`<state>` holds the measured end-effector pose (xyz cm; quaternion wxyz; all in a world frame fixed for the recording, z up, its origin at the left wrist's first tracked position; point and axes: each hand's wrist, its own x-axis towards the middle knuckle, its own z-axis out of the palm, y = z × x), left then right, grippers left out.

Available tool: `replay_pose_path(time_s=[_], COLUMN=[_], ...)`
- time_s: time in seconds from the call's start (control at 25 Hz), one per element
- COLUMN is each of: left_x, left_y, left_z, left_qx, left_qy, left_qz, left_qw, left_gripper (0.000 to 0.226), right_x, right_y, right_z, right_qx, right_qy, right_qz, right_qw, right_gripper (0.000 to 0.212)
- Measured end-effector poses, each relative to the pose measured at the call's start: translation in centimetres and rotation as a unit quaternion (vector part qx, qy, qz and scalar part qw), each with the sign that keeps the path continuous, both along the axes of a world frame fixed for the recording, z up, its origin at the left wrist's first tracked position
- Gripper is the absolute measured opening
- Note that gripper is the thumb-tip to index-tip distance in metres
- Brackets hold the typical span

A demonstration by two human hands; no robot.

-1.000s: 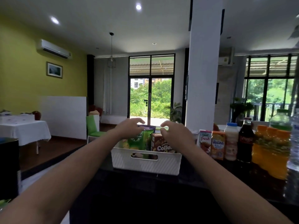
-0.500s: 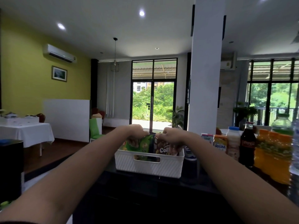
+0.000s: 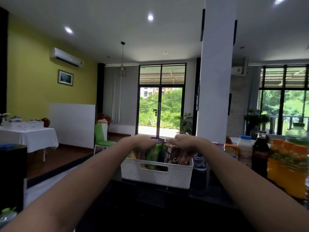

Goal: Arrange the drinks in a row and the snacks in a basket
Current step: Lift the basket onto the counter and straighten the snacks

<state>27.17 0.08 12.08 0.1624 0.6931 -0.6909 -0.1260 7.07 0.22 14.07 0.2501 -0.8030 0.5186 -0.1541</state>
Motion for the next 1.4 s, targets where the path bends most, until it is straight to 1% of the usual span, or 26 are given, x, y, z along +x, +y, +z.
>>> replay_pose_path(time_s=[0.04, 0.08, 0.12, 0.16, 0.2, 0.24, 0.28, 0.36, 0.48, 0.6, 0.64, 0.72, 0.8, 0.92, 1.0, 1.08, 1.12, 1.16, 1.24, 1.28, 1.36, 1.4], left_x=[-0.1, -0.3, -0.5, -0.7, -0.8, -0.8, -0.6, 0.2, 2.2, 3.9, 4.3, 5.0, 5.7, 6.3, 6.4, 6.3, 6.3, 6.3, 6.3, 6.2, 5.8, 5.5], left_y=[0.3, 0.6, 0.7, 0.8, 0.8, 0.7, 0.7, 0.6, 1.3, 1.8, 1.9, 2.2, 2.4, 2.4, 2.0, 1.4, 1.0, 0.5, -0.4, -0.9, -1.6, -1.8], left_z=[0.5, 0.8, 0.8, 0.7, 0.4, 0.1, -0.1, 0.0, 1.0, 1.8, 2.1, 2.6, 3.0, 2.7, 1.8, 0.8, 0.3, -0.2, -1.2, -1.5, -1.8, -1.9], left_qx=[-0.015, -0.047, -0.081, -0.112, -0.137, -0.160, -0.179, -0.190, -0.179, -0.199, -0.205, -0.195, -0.159, -0.091, -0.055, -0.049, -0.068, -0.096, -0.161, -0.185, -0.184, -0.163], left_qy=[-0.017, -0.075, -0.153, -0.223, -0.268, -0.291, -0.294, -0.253, -0.119, 0.001, 0.025, 0.042, 0.052, 0.085, 0.128, 0.176, 0.180, 0.167, 0.090, 0.050, 0.004, -0.023], left_qz=[-0.002, -0.005, -0.002, 0.008, 0.019, 0.028, 0.031, 0.019, -0.011, -0.005, 0.000, 0.004, -0.012, -0.036, -0.038, -0.031, -0.023, -0.014, 0.004, 0.007, -0.003, -0.003], left_qw=[1.000, 0.996, 0.985, 0.968, 0.953, 0.943, 0.938, 0.948, 0.977, 0.980, 0.979, 0.980, 0.986, 0.992, 0.989, 0.983, 0.981, 0.981, 0.983, 0.981, 0.983, 0.986], left_gripper=[0.078, 0.092, 0.095, 0.089, 0.078, 0.067, 0.056, 0.041, 0.032, 0.030, 0.031, 0.033, 0.032, 0.036, 0.039, 0.040, 0.039, 0.036, 0.032, 0.031, 0.037, 0.047], right_x=[-0.2, -0.3, -0.3, -0.3, -0.2, -0.1, 0.1, 0.4, 0.3, -0.1, -0.2, -0.6, -1.1, -2.2, -2.9, -3.5, -3.8, -4.0, -4.3, -4.3, -4.0, -3.6], right_y=[0.0, 0.0, -0.1, -0.2, -0.2, -0.2, -0.2, -0.2, -0.6, -1.0, -1.3, -1.9, -2.4, -2.8, -2.9, -3.1, -3.2, -3.3, -3.5, -3.5, -3.7, -3.8], right_z=[0.2, 0.4, 0.6, 0.9, 1.1, 1.3, 1.5, 1.6, 1.7, 1.7, 1.6, 1.3, 1.1, 0.5, 0.0, -0.2, -0.2, -0.2, -0.5, -0.7, -1.0, -0.9], right_qx=[-0.019, -0.046, -0.071, -0.090, -0.101, -0.100, -0.088, -0.053, -0.003, 0.052, 0.063, 0.062, 0.036, -0.032, -0.067, -0.082, -0.078, -0.068, -0.062, -0.081, -0.140, -0.165], right_qy=[0.011, 0.025, 0.035, 0.040, 0.043, 0.042, 0.037, 0.001, -0.079, -0.155, -0.178, -0.202, -0.179, -0.079, -0.032, -0.022, -0.030, -0.044, -0.056, -0.042, -0.008, -0.003], right_qz=[-0.003, -0.009, -0.015, -0.023, -0.033, -0.040, -0.041, -0.032, -0.030, -0.023, -0.017, -0.006, 0.002, 0.015, 0.021, 0.010, 0.002, -0.004, -0.012, -0.017, -0.034, -0.039], right_qw=[1.000, 0.999, 0.997, 0.995, 0.993, 0.993, 0.995, 0.998, 0.996, 0.986, 0.982, 0.977, 0.983, 0.996, 0.997, 0.996, 0.997, 0.997, 0.996, 0.996, 0.990, 0.985], right_gripper=[0.061, 0.065, 0.067, 0.068, 0.067, 0.064, 0.062, 0.055, 0.043, 0.038, 0.037, 0.032, 0.030, 0.029, 0.030, 0.032, 0.033, 0.034, 0.034, 0.036, 0.034, 0.028])
